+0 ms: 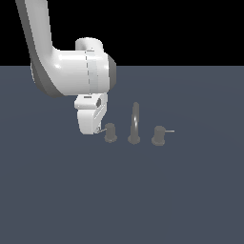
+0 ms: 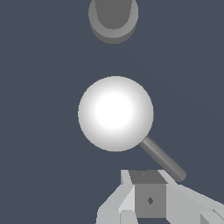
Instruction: Turn on the faucet by rotating a designated handle.
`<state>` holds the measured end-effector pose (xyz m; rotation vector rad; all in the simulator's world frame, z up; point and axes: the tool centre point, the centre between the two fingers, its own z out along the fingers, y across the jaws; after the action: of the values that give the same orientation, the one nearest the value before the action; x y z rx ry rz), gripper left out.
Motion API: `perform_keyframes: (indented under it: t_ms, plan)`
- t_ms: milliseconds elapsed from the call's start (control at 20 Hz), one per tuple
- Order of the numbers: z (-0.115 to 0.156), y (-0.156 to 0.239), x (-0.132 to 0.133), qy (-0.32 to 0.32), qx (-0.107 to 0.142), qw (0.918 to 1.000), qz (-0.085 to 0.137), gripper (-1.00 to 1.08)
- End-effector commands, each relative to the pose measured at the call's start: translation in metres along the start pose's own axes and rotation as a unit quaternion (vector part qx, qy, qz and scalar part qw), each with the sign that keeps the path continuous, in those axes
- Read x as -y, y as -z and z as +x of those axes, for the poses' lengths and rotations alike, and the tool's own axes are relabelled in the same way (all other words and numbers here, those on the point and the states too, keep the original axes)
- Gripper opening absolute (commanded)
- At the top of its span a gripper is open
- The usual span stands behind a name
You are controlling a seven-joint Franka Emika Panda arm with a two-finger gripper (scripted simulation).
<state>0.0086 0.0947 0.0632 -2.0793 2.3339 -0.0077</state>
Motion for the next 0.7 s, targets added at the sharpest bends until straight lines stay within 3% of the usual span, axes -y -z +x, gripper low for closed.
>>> perform_keyframes:
  t_ms: [0,650]
  plan:
    - [-0.001,0.0,0.0,0.0,0.0,1.0,0.0,-1.0]
    - [0.041,0.001,-0.031,-0.003,-0.004,1.0,-0.007,-1.0]
